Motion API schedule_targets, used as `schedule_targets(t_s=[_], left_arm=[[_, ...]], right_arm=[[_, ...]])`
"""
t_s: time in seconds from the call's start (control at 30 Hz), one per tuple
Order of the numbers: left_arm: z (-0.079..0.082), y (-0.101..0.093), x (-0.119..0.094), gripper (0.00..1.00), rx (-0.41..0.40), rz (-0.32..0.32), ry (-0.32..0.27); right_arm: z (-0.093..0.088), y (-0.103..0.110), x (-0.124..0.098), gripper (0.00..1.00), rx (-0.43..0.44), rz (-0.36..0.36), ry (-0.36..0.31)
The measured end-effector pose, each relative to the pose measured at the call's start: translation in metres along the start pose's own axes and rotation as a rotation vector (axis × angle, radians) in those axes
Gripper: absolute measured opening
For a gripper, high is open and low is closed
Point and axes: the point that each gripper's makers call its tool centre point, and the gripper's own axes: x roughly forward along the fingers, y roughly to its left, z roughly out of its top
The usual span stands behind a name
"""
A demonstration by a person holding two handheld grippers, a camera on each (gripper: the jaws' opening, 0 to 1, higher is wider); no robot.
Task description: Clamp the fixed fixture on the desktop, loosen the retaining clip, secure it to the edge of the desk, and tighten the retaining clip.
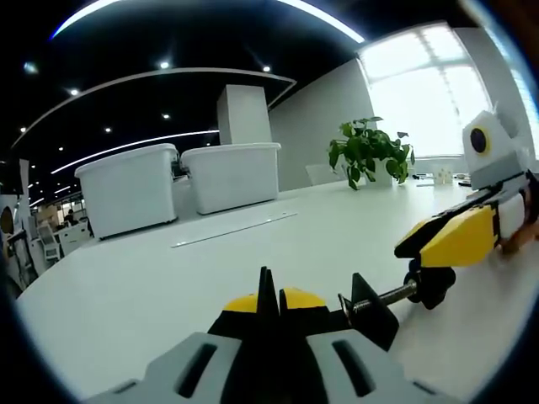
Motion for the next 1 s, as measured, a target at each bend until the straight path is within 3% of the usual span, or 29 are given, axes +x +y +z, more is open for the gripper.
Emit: schedule_targets(t_s=[0.2,0.67,1.0], left_arm=[[0.000,0.000,0.000,0.07,0.002,0.000,-0.002],[0.000,0.000,0.000,0.07,0.004,-0.001,-0.003],[0.001,0.001,0.000,0.07,0.000,0.004,-0.002]], right_arm=[[-0.005,0.000,0.003,0.23,-0.011,0.003,0.020],[-0.005,0.002,0.003,0.22,-0.066,0.005,0.020],[-0.003,0.012,0.002,0.22,-0.398,-0.015,0.013]])
